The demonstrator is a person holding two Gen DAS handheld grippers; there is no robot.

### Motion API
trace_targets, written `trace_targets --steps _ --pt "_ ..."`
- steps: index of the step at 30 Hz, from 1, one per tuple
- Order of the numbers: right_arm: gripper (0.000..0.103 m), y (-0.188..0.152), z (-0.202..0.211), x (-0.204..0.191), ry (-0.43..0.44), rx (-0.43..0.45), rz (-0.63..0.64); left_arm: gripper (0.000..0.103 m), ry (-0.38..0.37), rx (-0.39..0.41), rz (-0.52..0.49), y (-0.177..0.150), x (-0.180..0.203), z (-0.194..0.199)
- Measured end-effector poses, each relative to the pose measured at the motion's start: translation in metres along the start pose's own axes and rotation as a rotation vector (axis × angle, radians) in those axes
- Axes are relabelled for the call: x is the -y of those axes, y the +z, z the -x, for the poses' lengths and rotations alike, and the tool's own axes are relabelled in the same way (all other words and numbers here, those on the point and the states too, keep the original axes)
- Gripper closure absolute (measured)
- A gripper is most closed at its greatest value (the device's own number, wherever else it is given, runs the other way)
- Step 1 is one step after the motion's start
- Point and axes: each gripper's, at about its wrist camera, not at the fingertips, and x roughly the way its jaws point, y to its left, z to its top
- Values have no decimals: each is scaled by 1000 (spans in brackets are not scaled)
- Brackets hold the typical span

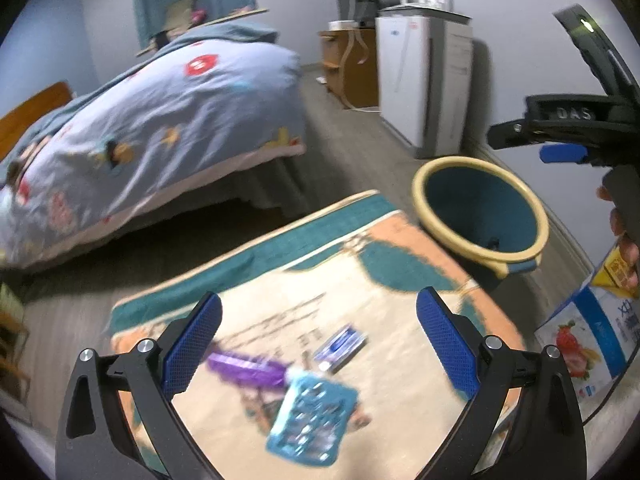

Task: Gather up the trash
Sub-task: 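Move both tools back over the stool, then grasp the blue blister pack with the left tool while the right tool grasps the small packet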

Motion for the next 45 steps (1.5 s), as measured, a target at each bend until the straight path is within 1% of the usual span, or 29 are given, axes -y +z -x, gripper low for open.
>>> trace_targets --steps 2,6,8,13,15,19,21,23,27,30,34,40,45 --pt "6 -5 -1 -8 21 -12 -10 6 24 -8 33 -8 -16 7" --pt "6 -20 -9 -23 68 -67 -60 6 74 -16 93 -22 -46 19" --pt "6 -28 -12 -34 80 -83 -62 6 101 -24 122 -29 -62 25" --pt "6 -46 -19 -71 65 -110 30 6 147 -43 189 -51 -94 37" --pt "6 -54 -22 -82 62 -121 58 6 151 -56 214 -59 -106 39" --pt "6 -69 -33 -102 56 -160 104 6 166 -66 240 -71 -120 38" --pt "6 -76 -40 -111 46 -179 125 6 165 -94 246 -77 -124 31" --pt "6 -82 -47 -117 38 -196 135 6 168 -101 244 -80 -124 28" --pt "6 -92 -58 -120 33 -231 108 6 111 -114 249 -85 -121 19" --pt "6 -91 -64 -114 33 -250 66 6 69 -152 192 -91 -104 2" --pt "6 -84 -65 -103 21 -236 26 6 16 -191 122 -98 -77 -20" --pt "6 -72 -70 -81 35 -238 -65 6 -22 -248 -9 -103 -41 -49" --pt "6 -62 -75 -66 27 -235 -92 6 -63 -288 -62 -106 -22 -67"
